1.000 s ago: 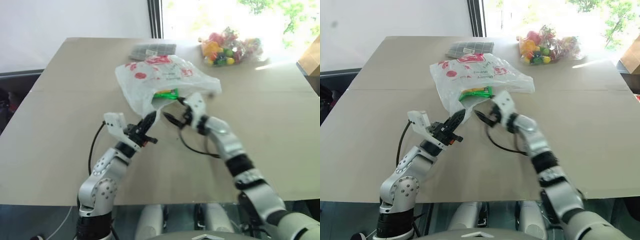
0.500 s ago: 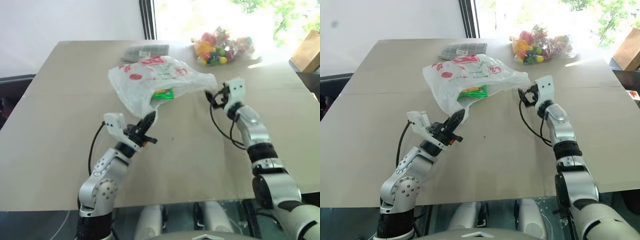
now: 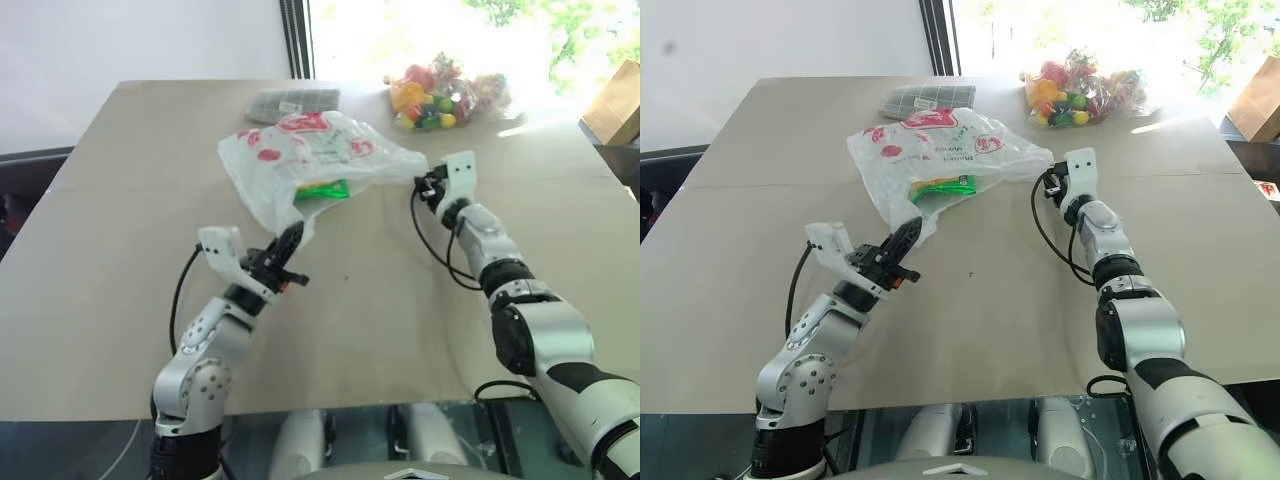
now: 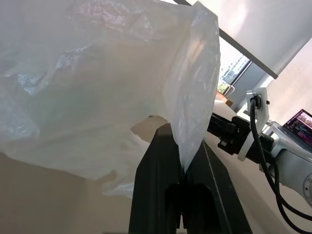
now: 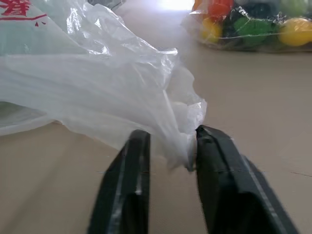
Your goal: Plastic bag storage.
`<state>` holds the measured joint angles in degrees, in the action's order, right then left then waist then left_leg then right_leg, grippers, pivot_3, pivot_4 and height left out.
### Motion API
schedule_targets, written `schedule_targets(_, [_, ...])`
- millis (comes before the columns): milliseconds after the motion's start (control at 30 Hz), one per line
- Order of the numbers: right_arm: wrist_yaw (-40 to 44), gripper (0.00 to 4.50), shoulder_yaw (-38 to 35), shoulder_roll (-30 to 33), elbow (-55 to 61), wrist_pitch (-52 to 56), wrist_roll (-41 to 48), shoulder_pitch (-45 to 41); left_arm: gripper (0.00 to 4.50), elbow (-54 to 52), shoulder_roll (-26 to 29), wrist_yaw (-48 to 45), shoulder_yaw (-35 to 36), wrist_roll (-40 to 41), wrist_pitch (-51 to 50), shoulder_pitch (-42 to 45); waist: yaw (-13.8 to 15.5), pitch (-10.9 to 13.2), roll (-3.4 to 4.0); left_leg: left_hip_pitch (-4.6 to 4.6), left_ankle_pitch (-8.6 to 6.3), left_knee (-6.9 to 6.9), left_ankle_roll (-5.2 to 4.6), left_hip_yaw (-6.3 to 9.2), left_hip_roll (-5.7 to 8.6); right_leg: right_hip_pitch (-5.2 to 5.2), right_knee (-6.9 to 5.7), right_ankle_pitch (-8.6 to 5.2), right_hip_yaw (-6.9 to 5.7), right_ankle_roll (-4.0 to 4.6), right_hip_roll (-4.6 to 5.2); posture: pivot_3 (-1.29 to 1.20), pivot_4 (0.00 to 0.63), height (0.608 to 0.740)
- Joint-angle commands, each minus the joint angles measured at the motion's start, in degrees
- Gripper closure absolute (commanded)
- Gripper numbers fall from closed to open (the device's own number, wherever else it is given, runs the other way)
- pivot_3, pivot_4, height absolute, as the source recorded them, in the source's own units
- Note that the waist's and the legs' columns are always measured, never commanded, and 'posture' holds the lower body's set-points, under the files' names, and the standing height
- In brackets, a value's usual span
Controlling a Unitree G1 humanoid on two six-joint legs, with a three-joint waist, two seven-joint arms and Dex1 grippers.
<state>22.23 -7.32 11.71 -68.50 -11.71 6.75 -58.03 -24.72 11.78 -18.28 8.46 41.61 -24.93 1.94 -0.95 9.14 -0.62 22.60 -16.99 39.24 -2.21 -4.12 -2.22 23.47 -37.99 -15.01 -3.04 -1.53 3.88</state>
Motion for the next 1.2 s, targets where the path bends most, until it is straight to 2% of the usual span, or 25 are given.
schedule_targets(33, [2.34,4.47,-0.63,1.36,3.33,-1.54,0.36,-0.39,4.50,-2.74,-0.21,0.67,0.47,-0.14,1.05,0.17,0.01,0.00,0.00,0.00,0.00,0.00,0.00,0.00,0.00,0.00,0.00,0.00,0.00,0.00,0.01,0.00,0.150,0.740])
schedule_targets(167, [8.48,4.47,-4.40,1.60,16.63,9.09,8.53,-0.87,4.50,-0.43,2.62,-0.41,2.19,-0.71,1.24,5.29,0.15,0.06,0.08,0.03,0.00,0.01,0.00,0.03,-0.01,0.00,-0.02,0.00,-0.03,0.00,0.01,0.00,0.150,0.740])
schedule_targets(333, [13.56,4.47,-7.73,4.83,36.05,23.26,18.81,-1.49,4.50,7.52,8.98,-0.61,8.35,0.94,1.01,22.47,0.44,0.11,0.16,0.20,0.01,0.08,0.01,0.14,0.02,0.09,-0.05,0.00,-0.24,0.00,0.00,0.00,0.150,0.740])
schedule_targets(500, [10.23,4.47,-15.77,7.62,40.67,28.01,28.33,-8.50,4.50,20.19,16.14,-2.53,14.83,2.24,2.93,41.43,0.31,0.15,0.16,0.28,0.01,0.06,-0.01,0.11,0.08,0.13,0.04,0.01,-0.41,-0.02,0.02,0.00,0.150,0.740])
schedule_targets(567, [7.77,4.47,-21.48,7.88,39.22,29.07,34.71,-13.19,4.50,33.12,20.18,-3.67,16.20,-1.44,7.49,51.36,0.17,0.29,0.18,0.34,0.01,0.05,0.00,0.05,0.09,0.22,-0.01,0.00,-0.48,-0.03,-0.03,0.00,0.150,0.740])
schedule_targets(633, [7.84,4.47,-20.39,8.47,38.18,27.26,32.48,-13.53,4.50,40.94,21.85,-5.07,15.69,-4.43,10.71,56.10,-0.01,0.28,0.19,0.23,0.02,0.00,0.02,0.01,0.10,0.22,0.00,-0.01,-0.39,-0.04,-0.07,0.00,0.150,0.740])
schedule_targets(767, [9.97,4.47,-18.51,7.65,39.90,27.55,32.52,-11.80,4.50,45.86,20.68,-8.86,13.08,-7.36,13.82,56.76,-0.17,0.19,0.20,0.15,0.02,-0.17,0.02,-0.14,0.05,0.11,0.03,-0.01,-0.38,-0.04,-0.16,0.00,0.150,0.740])
schedule_targets(1033, [9.09,4.47,-18.71,7.39,46.01,28.29,35.59,-9.03,4.50,41.48,19.92,-10.53,12.82,-9.23,13.97,49.61,-0.21,0.34,0.22,0.48,0.03,-0.11,0.02,-0.11,0.04,0.32,0.01,-0.01,-0.56,-0.05,-0.09,0.00,0.150,0.740])
schedule_targets(1200, [9.52,4.47,-19.30,7.47,48.35,30.08,38.23,-8.45,4.50,39.27,20.06,-9.84,13.93,-8.91,14.42,49.64,-0.10,0.34,0.22,0.48,0.03,-0.06,0.02,-0.09,0.06,0.31,0.02,-0.01,-0.56,-0.05,-0.04,0.00,0.150,0.740])
